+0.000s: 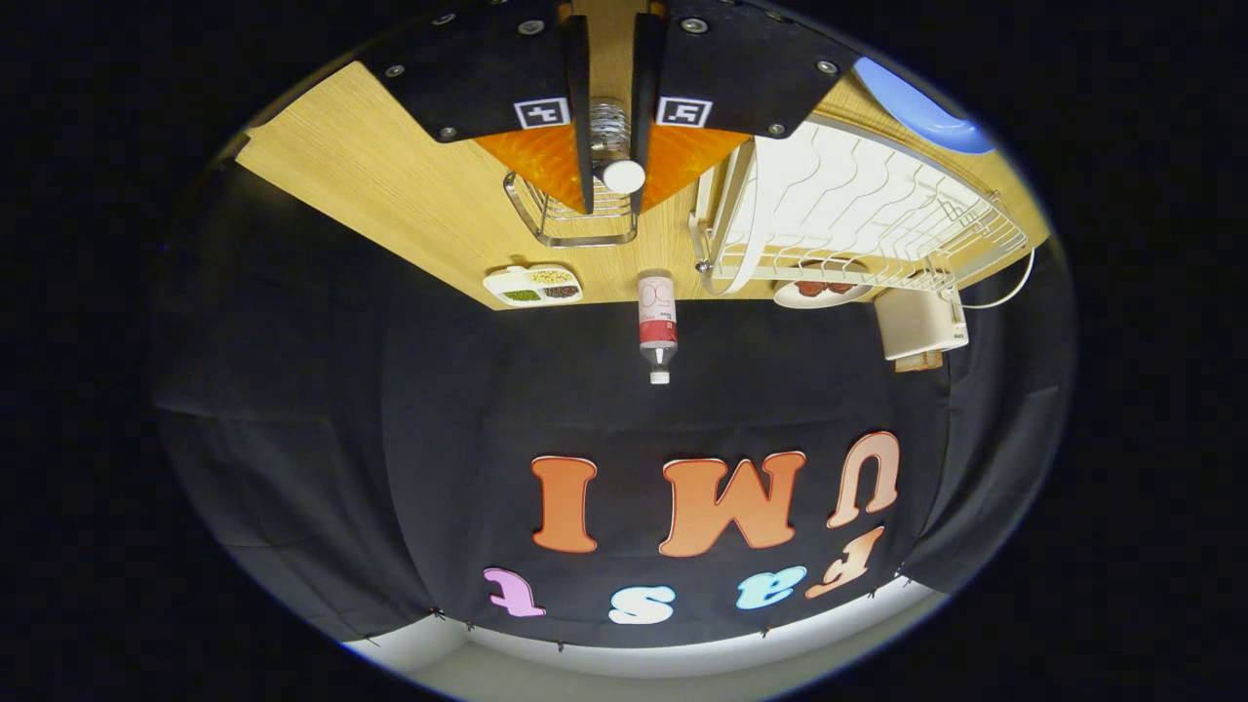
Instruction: Take the plate from the dish rack, then take the spoon from the basket and place it into the plate.
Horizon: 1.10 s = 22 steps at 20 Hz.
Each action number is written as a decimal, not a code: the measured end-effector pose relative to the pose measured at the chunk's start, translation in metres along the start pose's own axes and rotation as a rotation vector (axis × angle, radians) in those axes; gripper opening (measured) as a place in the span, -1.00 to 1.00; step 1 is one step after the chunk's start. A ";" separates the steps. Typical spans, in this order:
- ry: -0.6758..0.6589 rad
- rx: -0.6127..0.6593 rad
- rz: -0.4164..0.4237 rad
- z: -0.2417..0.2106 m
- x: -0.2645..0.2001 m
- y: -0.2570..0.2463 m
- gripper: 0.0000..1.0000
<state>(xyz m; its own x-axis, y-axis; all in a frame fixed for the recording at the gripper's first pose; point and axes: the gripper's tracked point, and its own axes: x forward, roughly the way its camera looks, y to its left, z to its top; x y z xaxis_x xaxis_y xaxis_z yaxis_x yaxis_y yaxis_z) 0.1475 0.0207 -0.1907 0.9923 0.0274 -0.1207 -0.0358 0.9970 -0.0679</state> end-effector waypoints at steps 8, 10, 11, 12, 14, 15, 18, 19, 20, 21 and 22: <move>-0.062 -0.024 -0.001 0.033 -0.011 -0.008 -0.94; -0.069 -0.026 -0.008 0.042 -0.018 -0.014 -0.94; -0.070 -0.031 -0.010 0.049 -0.025 -0.016 -0.94; -0.076 -0.034 -0.010 0.057 -0.031 -0.017 -0.94; -0.088 -0.043 -0.013 0.078 -0.049 -0.018 -0.94; -0.096 -0.047 -0.015 0.089 -0.059 -0.018 -0.94; -0.108 -0.035 -0.001 0.113 -0.089 -0.004 -0.94; -0.106 -0.033 0.005 0.118 -0.099 0.003 -0.94; -0.105 -0.030 0.014 0.121 -0.109 0.011 -0.94; -0.102 -0.025 0.024 0.124 -0.119 0.021 -0.94; -0.096 -0.020 0.032 0.124 -0.129 0.031 -0.94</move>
<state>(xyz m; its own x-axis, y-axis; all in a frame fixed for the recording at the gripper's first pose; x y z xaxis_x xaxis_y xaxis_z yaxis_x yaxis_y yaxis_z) 0.0328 0.0572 -0.0549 0.9974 0.0672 -0.0273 -0.0693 0.9939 -0.0854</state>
